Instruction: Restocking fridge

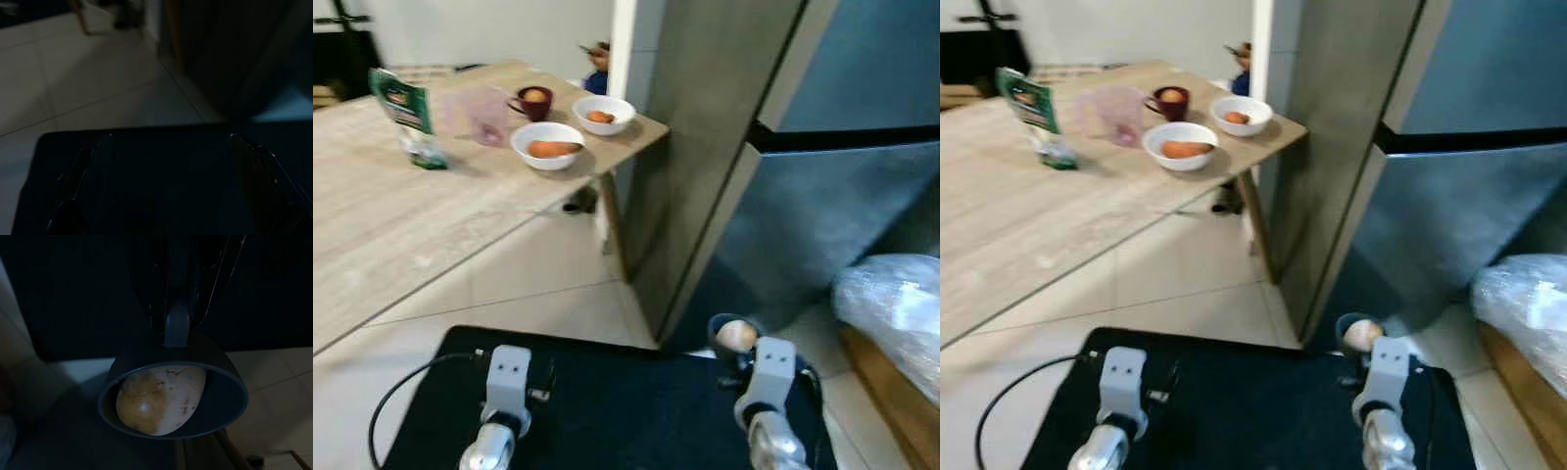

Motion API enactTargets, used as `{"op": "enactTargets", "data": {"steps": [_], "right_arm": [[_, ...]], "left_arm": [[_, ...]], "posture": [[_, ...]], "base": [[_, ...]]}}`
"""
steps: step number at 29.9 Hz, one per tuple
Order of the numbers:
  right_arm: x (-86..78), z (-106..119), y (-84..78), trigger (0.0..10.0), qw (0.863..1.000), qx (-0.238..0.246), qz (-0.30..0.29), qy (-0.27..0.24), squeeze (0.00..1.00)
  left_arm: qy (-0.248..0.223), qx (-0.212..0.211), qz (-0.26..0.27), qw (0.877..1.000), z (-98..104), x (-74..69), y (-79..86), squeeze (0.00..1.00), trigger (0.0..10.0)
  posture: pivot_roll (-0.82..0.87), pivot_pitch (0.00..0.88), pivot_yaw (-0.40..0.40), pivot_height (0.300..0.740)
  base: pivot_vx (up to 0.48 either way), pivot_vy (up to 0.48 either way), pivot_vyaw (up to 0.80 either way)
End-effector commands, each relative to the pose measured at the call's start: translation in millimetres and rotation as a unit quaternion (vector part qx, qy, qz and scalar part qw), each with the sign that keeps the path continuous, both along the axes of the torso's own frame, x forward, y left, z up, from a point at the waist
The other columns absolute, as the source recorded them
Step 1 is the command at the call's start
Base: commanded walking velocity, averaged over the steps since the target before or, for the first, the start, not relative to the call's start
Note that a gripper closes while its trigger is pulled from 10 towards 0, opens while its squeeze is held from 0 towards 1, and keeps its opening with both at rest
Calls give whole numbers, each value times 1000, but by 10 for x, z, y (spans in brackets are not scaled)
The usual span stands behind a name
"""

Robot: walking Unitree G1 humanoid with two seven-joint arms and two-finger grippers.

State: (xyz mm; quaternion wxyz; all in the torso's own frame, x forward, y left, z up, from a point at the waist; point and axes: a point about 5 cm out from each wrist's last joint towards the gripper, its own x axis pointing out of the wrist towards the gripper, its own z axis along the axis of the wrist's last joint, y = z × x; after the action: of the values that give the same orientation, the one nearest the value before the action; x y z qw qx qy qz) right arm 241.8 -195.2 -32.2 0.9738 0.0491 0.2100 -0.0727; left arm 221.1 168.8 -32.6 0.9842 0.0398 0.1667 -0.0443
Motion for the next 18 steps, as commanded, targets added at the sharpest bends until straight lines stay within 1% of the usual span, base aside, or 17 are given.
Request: {"op": "enactTargets", "data": {"steps": [1,5,18], "right_arm": [[-9,0,-49,10000,1000,-4,-9,2,0],[-6,-1,-49,10000,1000,-2,-11,3,0],[3,4,-38,10000,1000,-1,-10,2,0]], "left_arm": [[22,7,-12,1000,-51,-21,-54,0,10000],[16,8,-4,1000,-30,15,-51,0,10000],[12,18,1,1000,-14,38,-30,0,10000]], "posture": [[-73,86,-44,736],[-71,85,-44,736],[-67,87,-45,736]], "base": [[0,0,-800],[0,0,-800],[0,0,-800]]}}
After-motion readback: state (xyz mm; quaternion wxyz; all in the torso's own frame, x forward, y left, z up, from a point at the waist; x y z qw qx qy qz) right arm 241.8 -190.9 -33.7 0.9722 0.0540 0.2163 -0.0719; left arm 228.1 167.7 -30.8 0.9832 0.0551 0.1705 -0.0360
